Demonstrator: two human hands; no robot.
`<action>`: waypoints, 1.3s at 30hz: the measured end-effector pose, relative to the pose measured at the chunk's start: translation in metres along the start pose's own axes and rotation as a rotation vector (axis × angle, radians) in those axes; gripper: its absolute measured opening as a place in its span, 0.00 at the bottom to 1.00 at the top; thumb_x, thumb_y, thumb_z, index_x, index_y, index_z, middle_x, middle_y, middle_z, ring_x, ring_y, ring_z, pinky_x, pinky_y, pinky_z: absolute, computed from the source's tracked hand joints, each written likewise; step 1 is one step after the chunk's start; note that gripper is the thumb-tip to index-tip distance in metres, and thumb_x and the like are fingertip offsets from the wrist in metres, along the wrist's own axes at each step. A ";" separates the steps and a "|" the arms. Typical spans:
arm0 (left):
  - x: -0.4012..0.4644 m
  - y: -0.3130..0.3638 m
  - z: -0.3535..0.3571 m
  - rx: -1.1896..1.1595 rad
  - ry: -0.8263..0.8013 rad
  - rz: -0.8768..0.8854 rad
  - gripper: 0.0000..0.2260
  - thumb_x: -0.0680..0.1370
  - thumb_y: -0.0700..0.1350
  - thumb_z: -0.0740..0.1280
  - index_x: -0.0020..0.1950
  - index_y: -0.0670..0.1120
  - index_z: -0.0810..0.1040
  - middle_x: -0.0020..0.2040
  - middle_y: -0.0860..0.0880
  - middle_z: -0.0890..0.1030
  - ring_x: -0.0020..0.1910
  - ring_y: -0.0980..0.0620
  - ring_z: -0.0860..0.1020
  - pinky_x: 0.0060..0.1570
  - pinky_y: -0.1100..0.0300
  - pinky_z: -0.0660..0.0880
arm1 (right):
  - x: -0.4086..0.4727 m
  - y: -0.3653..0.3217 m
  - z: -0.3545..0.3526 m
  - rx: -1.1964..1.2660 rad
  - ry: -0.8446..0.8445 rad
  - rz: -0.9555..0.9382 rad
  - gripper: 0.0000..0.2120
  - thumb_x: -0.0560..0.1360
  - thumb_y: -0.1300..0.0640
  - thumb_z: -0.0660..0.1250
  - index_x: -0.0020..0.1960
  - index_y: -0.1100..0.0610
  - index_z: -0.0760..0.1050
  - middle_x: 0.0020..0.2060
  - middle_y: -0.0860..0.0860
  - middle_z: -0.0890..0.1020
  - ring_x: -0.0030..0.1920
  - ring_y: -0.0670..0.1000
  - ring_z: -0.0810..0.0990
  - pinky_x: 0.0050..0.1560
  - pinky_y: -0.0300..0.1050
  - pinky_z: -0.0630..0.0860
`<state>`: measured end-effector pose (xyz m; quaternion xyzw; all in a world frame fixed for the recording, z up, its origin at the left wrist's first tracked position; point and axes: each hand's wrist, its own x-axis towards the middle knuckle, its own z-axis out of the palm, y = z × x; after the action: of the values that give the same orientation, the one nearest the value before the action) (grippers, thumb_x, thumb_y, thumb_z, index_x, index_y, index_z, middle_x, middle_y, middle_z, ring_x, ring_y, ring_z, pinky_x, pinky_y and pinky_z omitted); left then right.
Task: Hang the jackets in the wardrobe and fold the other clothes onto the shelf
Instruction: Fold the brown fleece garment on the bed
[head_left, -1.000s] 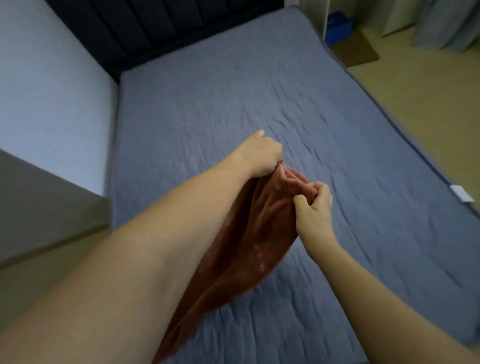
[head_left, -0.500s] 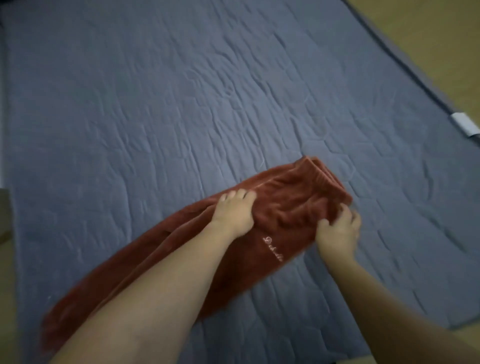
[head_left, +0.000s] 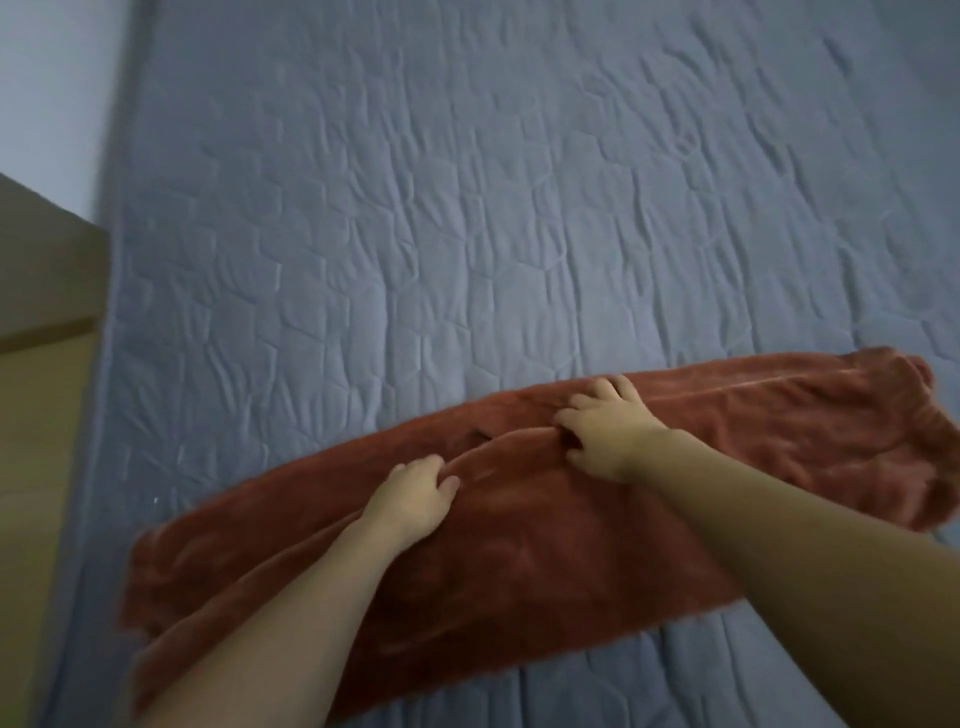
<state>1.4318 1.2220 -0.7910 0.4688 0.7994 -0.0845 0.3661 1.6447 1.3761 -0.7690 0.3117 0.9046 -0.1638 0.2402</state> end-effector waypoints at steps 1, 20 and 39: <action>0.000 -0.003 -0.002 -0.017 0.026 0.046 0.11 0.81 0.56 0.57 0.51 0.50 0.71 0.54 0.45 0.80 0.55 0.42 0.76 0.52 0.52 0.72 | 0.005 -0.001 -0.003 -0.089 -0.039 -0.014 0.19 0.76 0.46 0.59 0.66 0.46 0.70 0.63 0.46 0.74 0.68 0.55 0.63 0.70 0.55 0.52; -0.043 -0.200 -0.032 0.091 -0.238 -0.206 0.13 0.70 0.51 0.62 0.52 0.51 0.77 0.55 0.47 0.81 0.53 0.47 0.79 0.52 0.56 0.75 | -0.004 -0.223 0.041 0.143 0.280 -0.005 0.37 0.58 0.49 0.75 0.66 0.54 0.76 0.63 0.56 0.77 0.62 0.61 0.77 0.63 0.66 0.67; -0.057 -0.343 -0.075 -0.561 0.230 -0.240 0.09 0.69 0.49 0.68 0.36 0.47 0.70 0.30 0.54 0.75 0.30 0.54 0.72 0.29 0.60 0.66 | 0.030 -0.370 0.081 0.094 -0.015 0.087 0.44 0.75 0.55 0.61 0.76 0.47 0.30 0.76 0.50 0.32 0.76 0.57 0.36 0.72 0.66 0.40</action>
<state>1.1322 1.0307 -0.7706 0.2586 0.8772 0.1498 0.3758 1.4134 1.0764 -0.7985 0.3606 0.8795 -0.1980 0.2390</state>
